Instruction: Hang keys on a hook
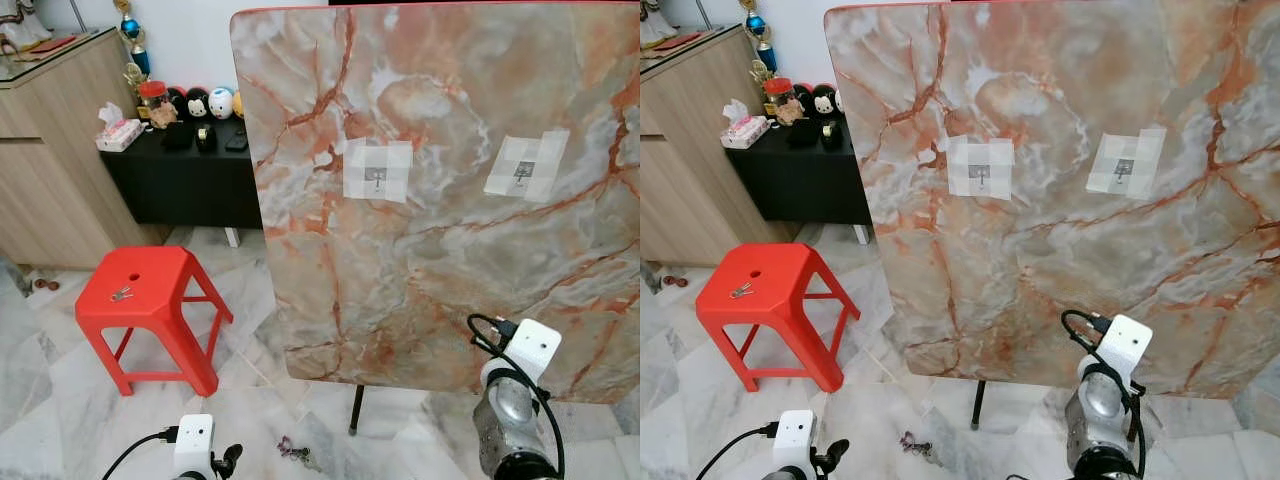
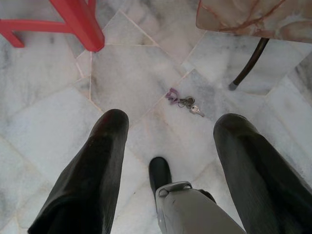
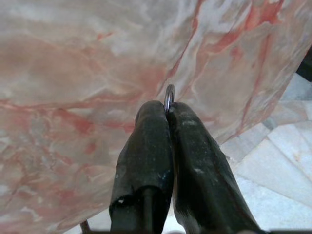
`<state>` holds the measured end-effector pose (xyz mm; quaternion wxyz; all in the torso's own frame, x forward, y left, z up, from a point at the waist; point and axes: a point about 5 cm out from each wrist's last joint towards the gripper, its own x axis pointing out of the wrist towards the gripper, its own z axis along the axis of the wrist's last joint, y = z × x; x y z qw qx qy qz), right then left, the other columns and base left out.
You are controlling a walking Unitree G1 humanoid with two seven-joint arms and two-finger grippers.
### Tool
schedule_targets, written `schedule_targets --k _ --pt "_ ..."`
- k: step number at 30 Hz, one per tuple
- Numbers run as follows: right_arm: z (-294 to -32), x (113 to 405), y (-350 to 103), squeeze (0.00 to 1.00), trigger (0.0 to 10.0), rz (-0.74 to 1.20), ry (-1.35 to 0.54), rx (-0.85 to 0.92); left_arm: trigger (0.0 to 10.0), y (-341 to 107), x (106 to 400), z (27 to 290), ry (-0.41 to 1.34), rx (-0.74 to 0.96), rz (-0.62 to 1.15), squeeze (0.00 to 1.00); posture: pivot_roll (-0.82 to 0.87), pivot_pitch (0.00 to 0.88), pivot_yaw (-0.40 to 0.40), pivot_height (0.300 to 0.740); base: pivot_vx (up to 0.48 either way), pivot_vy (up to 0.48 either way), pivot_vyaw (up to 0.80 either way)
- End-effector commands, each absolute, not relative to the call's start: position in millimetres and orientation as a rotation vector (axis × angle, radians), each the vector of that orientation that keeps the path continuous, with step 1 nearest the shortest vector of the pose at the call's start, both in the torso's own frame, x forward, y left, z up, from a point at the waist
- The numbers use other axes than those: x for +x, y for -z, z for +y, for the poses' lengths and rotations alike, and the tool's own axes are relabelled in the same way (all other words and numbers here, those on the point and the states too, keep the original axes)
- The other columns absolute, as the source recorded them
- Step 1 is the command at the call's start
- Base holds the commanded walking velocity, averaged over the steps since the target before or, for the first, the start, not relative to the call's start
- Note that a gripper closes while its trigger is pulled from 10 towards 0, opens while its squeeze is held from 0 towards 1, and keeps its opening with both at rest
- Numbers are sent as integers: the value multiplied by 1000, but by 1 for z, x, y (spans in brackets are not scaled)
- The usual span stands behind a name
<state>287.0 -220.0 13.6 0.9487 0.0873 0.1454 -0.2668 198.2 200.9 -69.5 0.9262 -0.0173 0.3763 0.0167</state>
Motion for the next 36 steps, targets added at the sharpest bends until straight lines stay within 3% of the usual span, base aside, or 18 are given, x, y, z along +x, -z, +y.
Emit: schedule_targets --k 1,30,36 --pt "-219 291 -17 0 10000 282 539 198 10000 71 196 203 -31 -20 786 0 1 0 24 740 0 0 0" --pt "-205 297 -19 0 10000 292 471 200 10000 71 194 204 -37 -9 791 0 1 0 20 740 228 0 -96" --pt "-203 296 -17 0 10000 308 471 195 10000 73 192 204 -42 -12 798 0 2 0 19 740 0 0 0"
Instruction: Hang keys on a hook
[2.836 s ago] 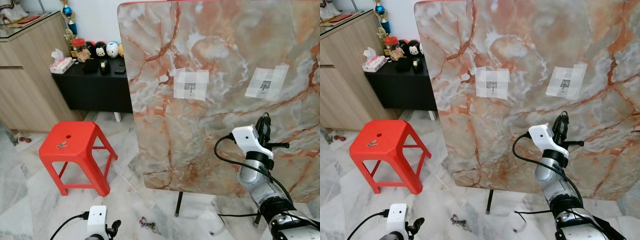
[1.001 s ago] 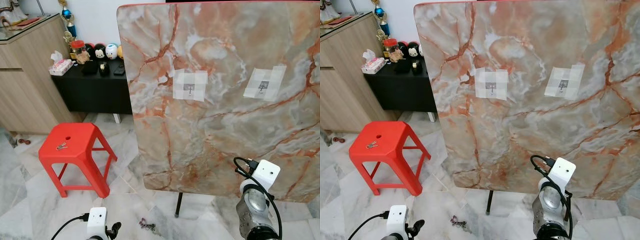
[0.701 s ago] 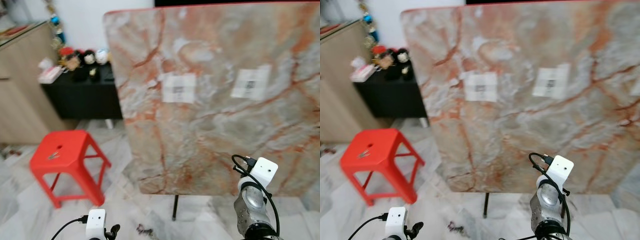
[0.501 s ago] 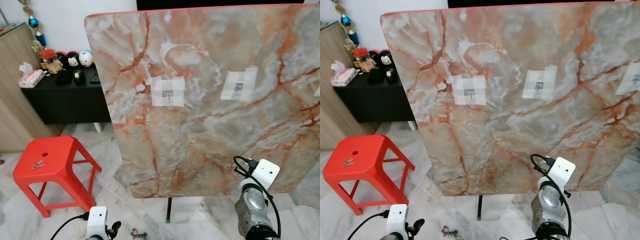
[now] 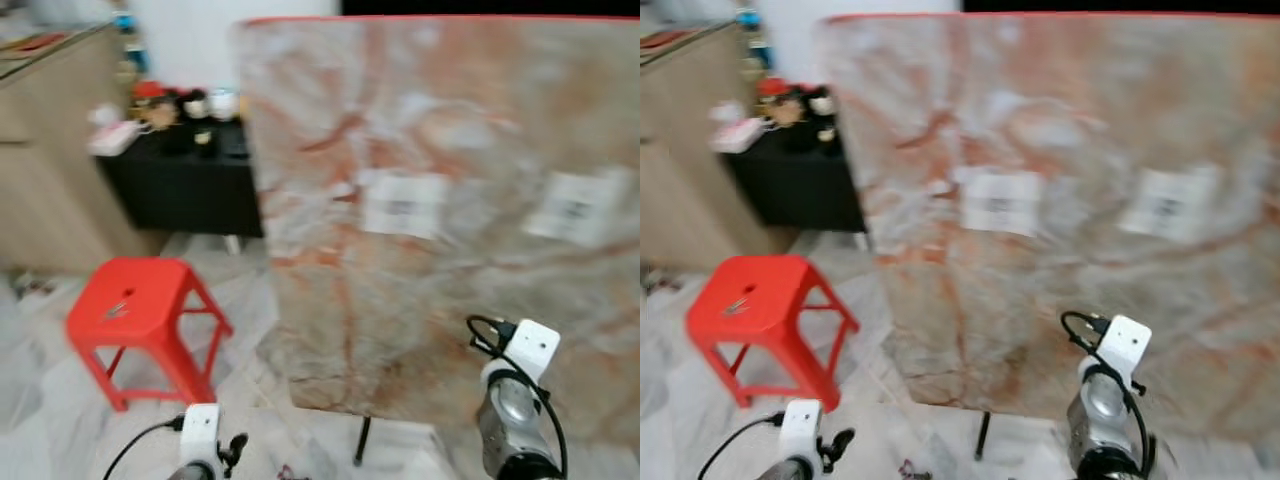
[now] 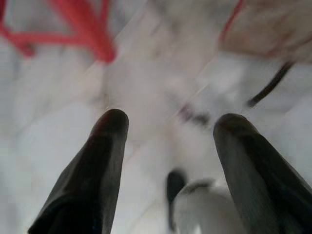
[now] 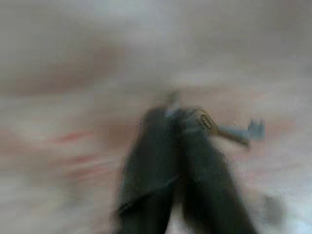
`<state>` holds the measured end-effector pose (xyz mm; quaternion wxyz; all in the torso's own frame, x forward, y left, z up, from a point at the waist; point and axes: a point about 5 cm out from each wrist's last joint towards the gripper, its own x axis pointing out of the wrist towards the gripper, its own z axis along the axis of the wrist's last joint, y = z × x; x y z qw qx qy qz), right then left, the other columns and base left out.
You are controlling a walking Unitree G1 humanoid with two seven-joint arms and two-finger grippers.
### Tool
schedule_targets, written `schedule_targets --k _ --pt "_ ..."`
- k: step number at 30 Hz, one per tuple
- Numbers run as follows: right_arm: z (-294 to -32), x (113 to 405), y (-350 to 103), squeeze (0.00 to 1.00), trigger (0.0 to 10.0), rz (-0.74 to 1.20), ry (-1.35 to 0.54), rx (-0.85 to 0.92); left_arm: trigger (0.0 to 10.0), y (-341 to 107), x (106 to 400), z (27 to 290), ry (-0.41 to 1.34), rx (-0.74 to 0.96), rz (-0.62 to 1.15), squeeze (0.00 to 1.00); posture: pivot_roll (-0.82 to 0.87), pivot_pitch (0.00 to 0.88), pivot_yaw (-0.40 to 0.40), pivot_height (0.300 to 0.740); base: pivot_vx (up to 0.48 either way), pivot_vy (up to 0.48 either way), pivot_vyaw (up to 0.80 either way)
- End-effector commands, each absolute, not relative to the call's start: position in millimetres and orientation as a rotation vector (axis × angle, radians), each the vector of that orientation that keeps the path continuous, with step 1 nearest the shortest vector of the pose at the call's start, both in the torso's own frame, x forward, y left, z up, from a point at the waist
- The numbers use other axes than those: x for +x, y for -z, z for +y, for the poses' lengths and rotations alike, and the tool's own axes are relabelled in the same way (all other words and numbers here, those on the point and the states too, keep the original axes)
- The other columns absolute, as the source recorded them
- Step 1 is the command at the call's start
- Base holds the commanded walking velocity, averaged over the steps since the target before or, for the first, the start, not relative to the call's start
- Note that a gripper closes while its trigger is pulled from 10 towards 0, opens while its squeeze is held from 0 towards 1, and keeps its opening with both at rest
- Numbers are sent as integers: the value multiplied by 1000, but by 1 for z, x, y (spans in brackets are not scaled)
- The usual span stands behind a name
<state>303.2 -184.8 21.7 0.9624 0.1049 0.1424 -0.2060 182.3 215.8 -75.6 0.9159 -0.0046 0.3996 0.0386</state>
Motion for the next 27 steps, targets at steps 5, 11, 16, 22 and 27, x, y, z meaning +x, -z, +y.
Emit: schedule_targets --k 5,11,16,22,27 --pt "-202 295 -16 0 10000 309 472 202 10000 73 191 205 -46 -15 800 0 5 1 17 740 0 0 0" --pt "-208 293 -18 0 10000 300 529 186 10000 74 188 206 -51 -14 805 0 5 4 17 740 0 0 0" --pt "-225 289 -23 0 10000 268 620 52 10000 74 188 207 -55 -14 805 0 6 4 18 740 0 0 0" --pt "-240 296 -47 0 10000 153 673 -208 10000 74 188 207 -54 -11 806 0 4 1 19 740 0 0 0" --pt "-233 309 -72 0 10000 10 611 -469 10000 74 189 207 -53 -13 807 0 5 0 20 740 0 0 0"
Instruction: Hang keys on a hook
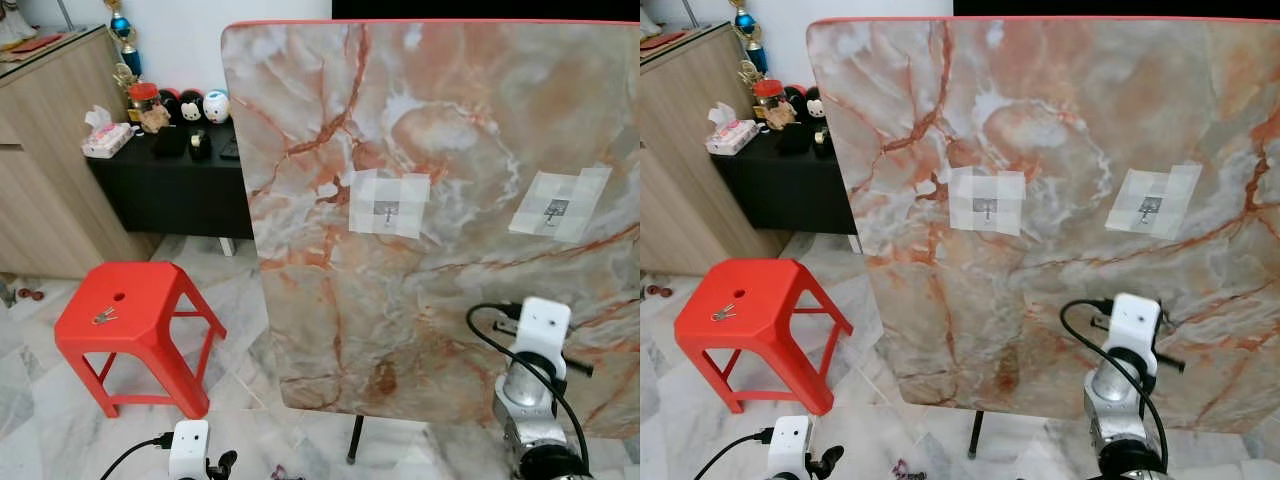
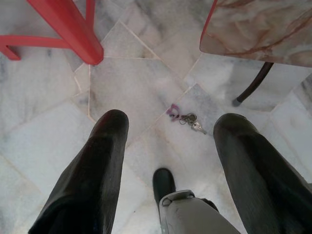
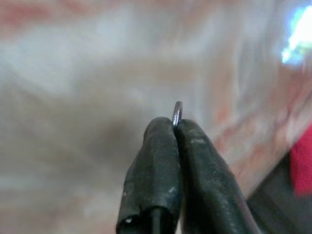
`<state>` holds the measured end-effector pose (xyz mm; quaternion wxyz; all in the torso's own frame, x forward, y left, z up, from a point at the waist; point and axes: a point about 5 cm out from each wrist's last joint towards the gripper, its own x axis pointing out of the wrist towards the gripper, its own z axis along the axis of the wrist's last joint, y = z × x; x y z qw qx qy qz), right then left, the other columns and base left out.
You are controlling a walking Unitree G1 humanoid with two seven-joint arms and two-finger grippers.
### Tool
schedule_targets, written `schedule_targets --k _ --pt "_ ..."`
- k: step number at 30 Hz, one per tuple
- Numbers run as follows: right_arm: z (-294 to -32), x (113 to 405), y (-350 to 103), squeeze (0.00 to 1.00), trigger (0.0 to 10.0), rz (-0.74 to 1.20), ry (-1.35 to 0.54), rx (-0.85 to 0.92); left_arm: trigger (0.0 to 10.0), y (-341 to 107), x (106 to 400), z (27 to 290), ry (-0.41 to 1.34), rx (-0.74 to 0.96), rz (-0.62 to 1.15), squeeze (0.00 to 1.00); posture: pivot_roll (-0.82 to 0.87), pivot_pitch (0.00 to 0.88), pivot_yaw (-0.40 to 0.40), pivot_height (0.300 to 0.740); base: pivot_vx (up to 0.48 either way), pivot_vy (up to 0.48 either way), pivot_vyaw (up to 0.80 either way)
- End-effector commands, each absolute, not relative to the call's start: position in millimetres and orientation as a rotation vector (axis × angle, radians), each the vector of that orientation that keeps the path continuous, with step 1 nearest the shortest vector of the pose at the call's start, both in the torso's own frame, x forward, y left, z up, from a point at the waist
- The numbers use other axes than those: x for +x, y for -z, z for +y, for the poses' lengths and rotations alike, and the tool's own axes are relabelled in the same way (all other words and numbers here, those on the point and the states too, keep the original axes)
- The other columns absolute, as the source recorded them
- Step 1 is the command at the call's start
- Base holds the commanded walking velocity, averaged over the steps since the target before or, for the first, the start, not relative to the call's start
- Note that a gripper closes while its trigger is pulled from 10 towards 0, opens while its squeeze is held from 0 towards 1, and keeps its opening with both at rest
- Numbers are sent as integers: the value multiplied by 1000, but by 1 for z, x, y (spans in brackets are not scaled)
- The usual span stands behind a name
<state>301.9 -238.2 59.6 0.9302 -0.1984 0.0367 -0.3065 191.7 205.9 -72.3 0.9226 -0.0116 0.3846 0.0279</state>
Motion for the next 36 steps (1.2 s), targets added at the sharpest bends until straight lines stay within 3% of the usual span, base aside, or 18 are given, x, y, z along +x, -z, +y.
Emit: schedule_targets --k 1,5,23,36 --pt "-232 310 -76 0 10000 -15 608 -506 10000 74 189 207 -53 -13 807 0 5 0 20 740 0 0 0" --pt "-228 315 -92 0 10000 -111 605 -641 10000 74 189 207 -52 -16 809 0 4 0 18 740 0 0 0" --pt "-223 318 -116 0 10000 -281 658 -835 10000 77 183 208 -62 -22 838 0 3 0 18 740 0 0 0" --pt "-224 316 -119 0 10000 -286 688 -844 10000 77 183 207 -60 -25 838 0 4 0 17 740 0 0 0"
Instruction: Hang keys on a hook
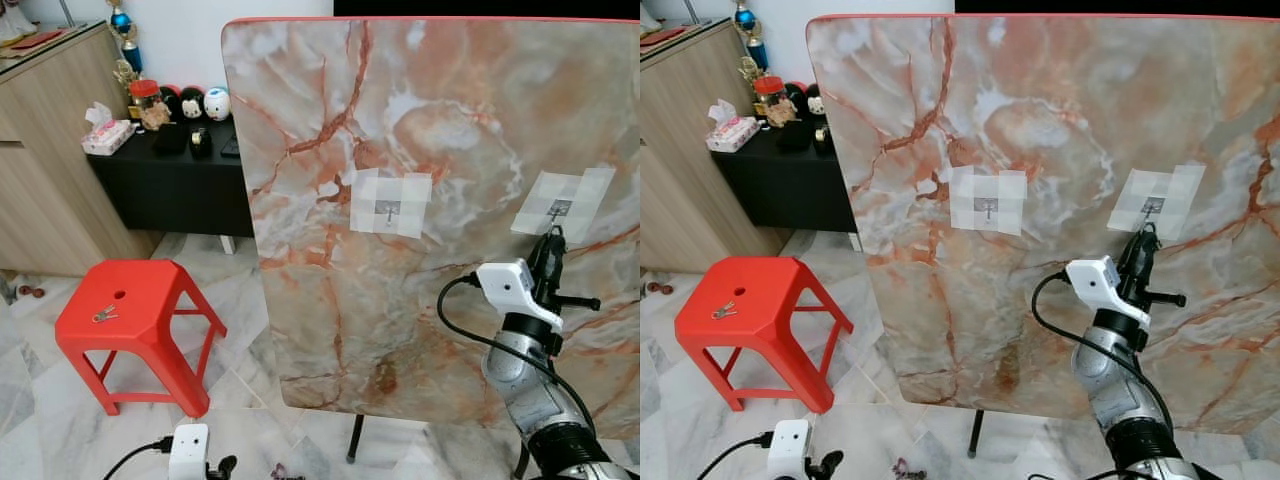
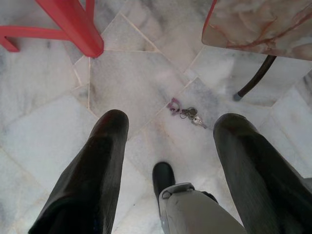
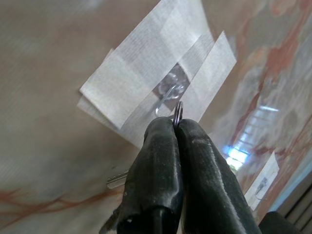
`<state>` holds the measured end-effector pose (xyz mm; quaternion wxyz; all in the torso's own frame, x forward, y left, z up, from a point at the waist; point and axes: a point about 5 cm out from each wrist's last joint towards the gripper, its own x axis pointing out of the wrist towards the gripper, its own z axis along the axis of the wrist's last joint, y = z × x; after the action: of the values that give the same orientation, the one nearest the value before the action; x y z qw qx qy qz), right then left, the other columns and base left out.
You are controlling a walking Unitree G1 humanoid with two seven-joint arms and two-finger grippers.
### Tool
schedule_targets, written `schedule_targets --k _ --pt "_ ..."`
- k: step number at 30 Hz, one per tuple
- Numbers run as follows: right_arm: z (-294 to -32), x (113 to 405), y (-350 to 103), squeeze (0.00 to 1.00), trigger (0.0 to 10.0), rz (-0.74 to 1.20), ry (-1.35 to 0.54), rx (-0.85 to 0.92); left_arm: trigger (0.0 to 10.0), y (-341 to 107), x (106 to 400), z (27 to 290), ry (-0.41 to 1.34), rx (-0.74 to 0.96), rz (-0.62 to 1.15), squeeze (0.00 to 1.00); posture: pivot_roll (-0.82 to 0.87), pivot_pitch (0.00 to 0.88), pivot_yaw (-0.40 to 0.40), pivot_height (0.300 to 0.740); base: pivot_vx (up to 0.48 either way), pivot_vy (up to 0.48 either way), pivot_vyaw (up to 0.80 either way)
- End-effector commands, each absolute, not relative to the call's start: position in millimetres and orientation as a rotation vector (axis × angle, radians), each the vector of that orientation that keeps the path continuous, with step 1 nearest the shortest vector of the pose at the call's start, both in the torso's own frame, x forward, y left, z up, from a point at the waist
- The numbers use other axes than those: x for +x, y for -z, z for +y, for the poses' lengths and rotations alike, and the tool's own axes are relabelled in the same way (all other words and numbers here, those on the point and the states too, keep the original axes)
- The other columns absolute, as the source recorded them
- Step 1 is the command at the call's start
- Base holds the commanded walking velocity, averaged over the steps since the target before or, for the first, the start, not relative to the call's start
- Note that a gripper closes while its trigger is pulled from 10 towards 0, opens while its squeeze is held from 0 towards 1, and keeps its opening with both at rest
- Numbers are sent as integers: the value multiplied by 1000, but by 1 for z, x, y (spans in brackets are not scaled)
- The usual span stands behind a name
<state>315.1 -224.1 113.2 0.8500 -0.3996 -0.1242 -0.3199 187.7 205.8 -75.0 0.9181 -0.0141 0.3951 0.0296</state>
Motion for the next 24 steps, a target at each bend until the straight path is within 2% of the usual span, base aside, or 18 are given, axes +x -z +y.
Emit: schedule_targets --k 1,14,24 --pt "-224 316 -119 0 10000 -288 689 -845 10000 77 183 207 -60 -25 838 0 4 0 17 740 0 0 0" --pt "-221 315 -120 0 10000 -285 696 -849 10000 77 184 207 -59 -27 834 0 3 0 17 740 0 0 0" --pt "-223 321 -113 0 10000 -193 647 -865 10000 77 185 206 -61 -31 830 0 5 0 17 740 0 0 0"
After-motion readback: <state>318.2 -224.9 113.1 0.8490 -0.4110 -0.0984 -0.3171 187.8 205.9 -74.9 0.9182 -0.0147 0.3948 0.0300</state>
